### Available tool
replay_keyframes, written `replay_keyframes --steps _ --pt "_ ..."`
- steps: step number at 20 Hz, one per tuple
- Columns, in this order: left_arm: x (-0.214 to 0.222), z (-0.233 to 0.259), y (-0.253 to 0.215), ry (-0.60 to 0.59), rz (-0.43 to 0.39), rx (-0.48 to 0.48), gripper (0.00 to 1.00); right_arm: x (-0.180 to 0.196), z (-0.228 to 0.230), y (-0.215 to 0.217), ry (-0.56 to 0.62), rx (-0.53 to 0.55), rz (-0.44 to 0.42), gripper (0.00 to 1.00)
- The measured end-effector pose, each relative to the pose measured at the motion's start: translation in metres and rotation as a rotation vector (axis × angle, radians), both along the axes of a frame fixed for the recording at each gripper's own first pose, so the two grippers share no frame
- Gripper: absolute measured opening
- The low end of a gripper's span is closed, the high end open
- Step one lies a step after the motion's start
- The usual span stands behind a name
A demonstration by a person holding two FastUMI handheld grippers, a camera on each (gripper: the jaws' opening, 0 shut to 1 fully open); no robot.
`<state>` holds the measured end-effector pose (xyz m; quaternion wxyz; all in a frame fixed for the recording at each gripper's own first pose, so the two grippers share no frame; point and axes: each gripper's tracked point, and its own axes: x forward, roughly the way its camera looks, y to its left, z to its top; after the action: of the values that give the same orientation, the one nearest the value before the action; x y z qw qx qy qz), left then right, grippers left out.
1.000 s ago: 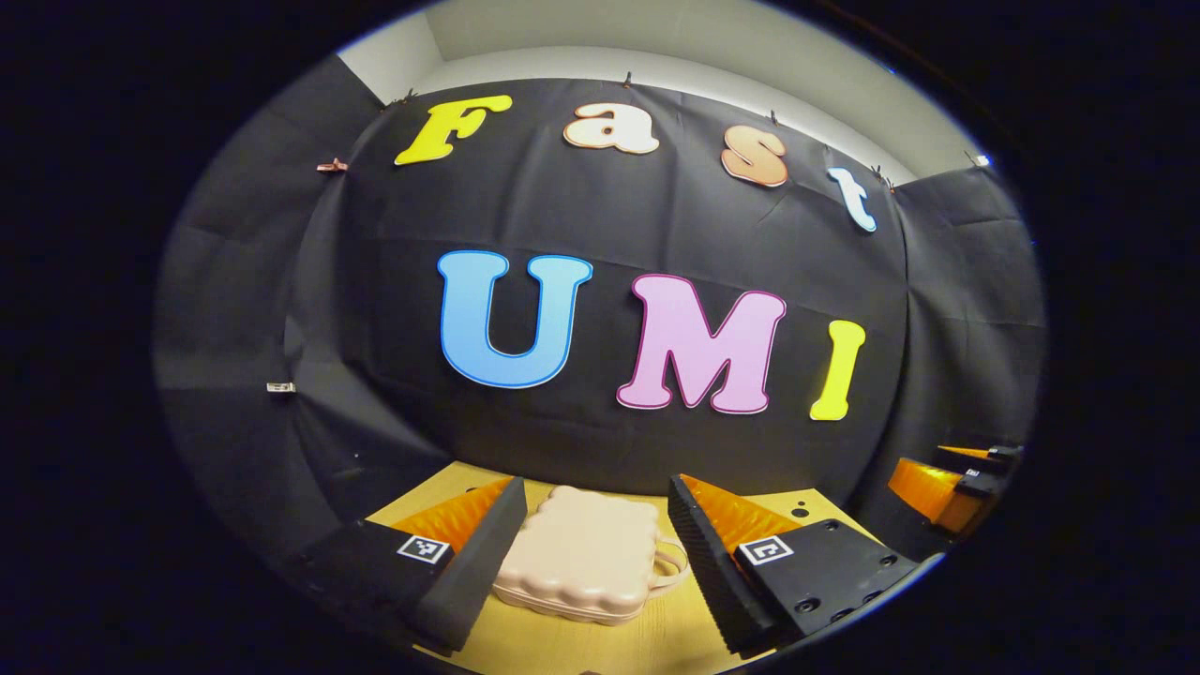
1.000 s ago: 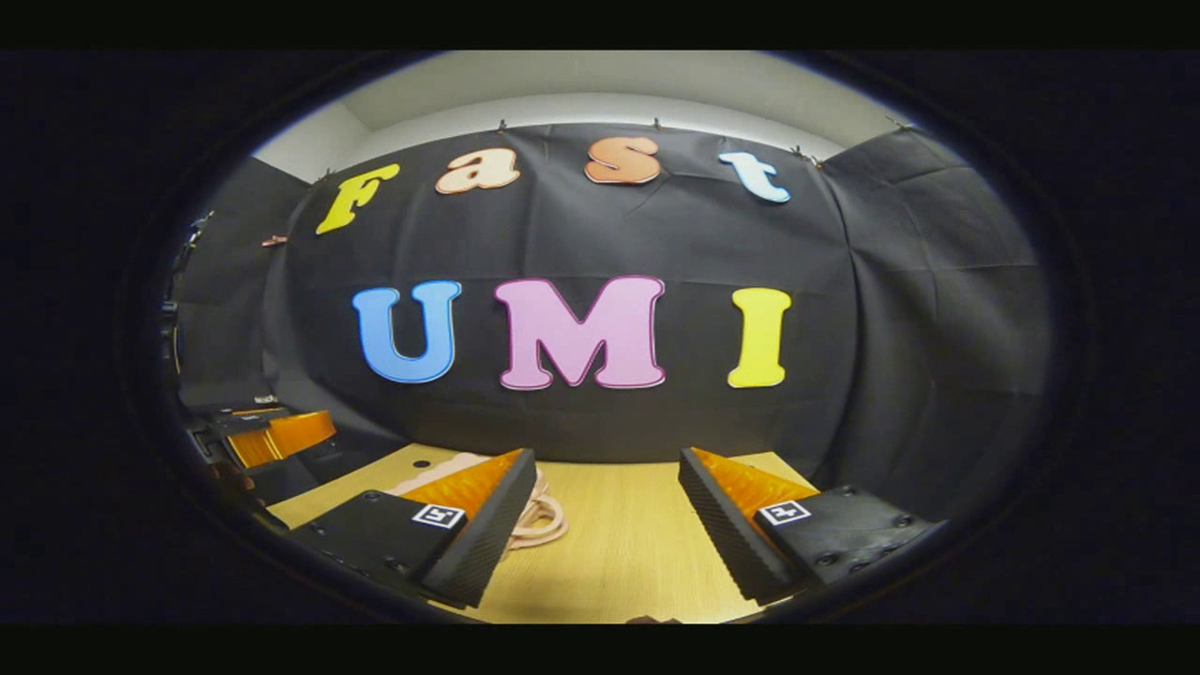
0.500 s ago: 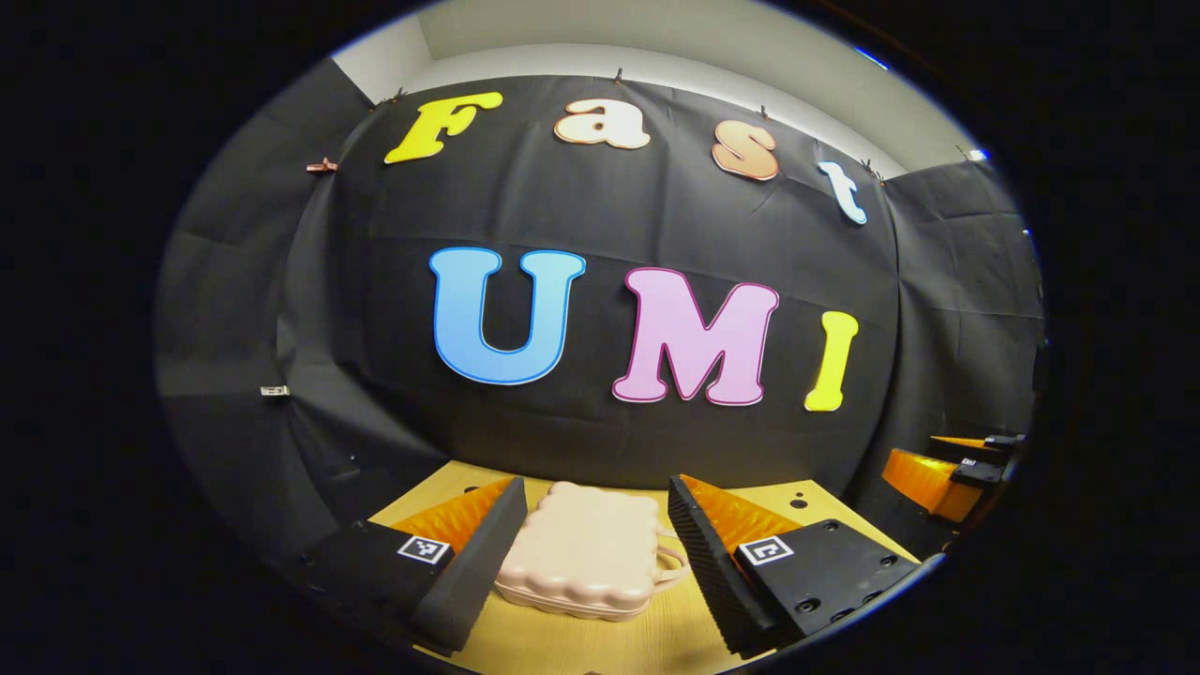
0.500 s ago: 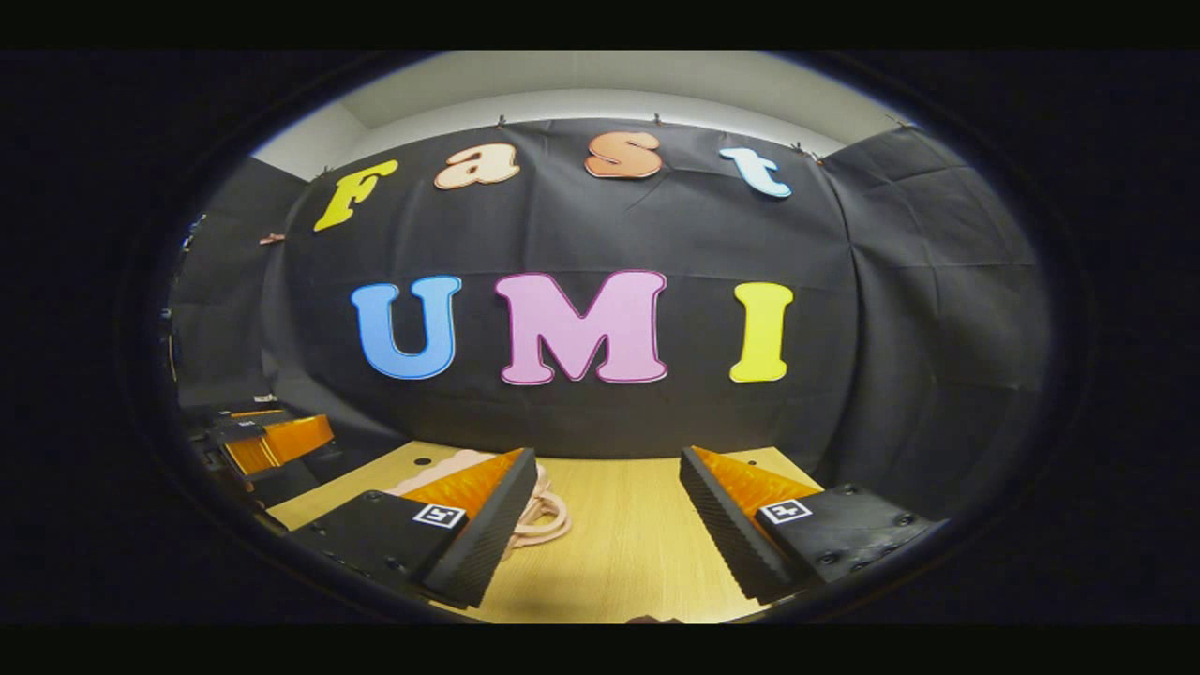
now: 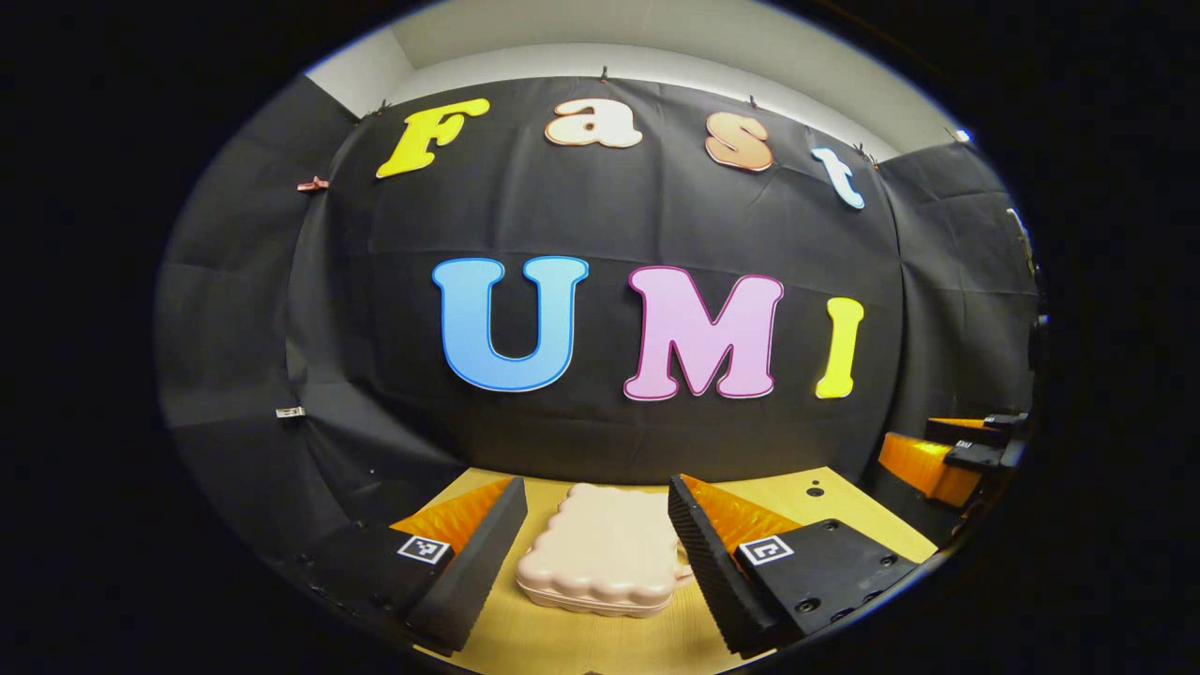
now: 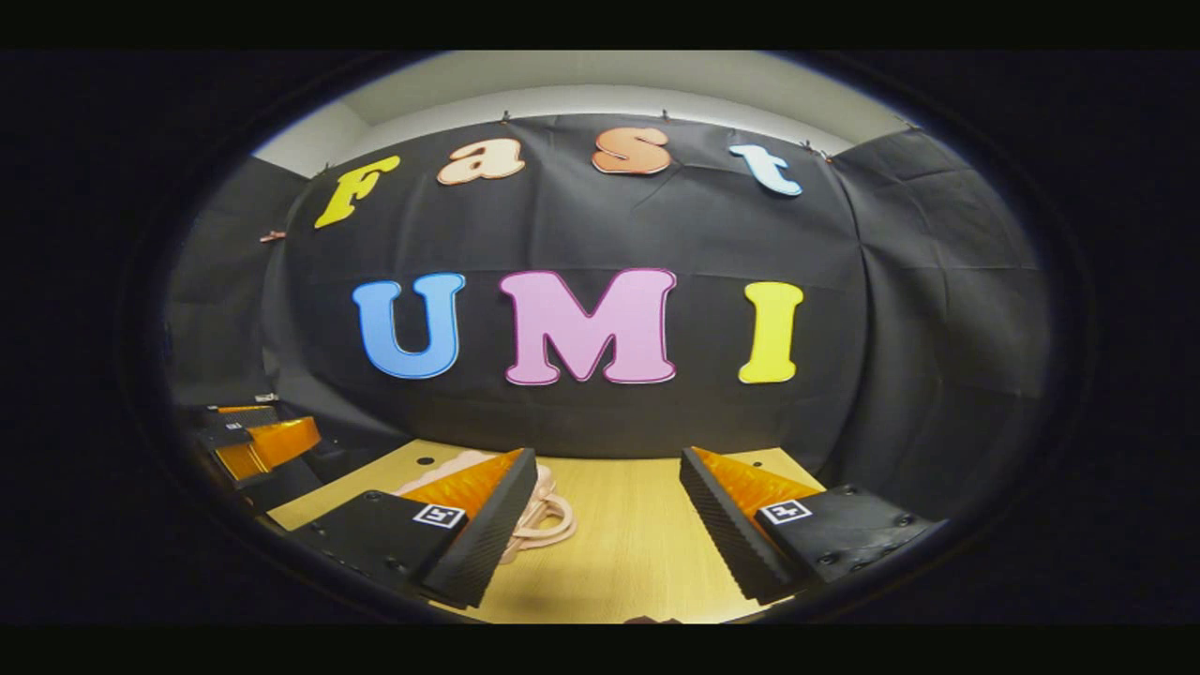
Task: First open the suitcase, pack the skin care products into it, and then close the suitcase.
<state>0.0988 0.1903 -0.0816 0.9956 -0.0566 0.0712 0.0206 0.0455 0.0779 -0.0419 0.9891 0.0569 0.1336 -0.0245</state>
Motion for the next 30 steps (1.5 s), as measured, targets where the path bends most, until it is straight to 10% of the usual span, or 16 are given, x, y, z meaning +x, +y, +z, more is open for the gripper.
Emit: replay_keyframes --steps 30 --pt "-0.031 0.011 0.011 -0.02 0.06 0.019 0.96 0.025 0.019 0.033 -0.063 0.003 0.103 0.98"
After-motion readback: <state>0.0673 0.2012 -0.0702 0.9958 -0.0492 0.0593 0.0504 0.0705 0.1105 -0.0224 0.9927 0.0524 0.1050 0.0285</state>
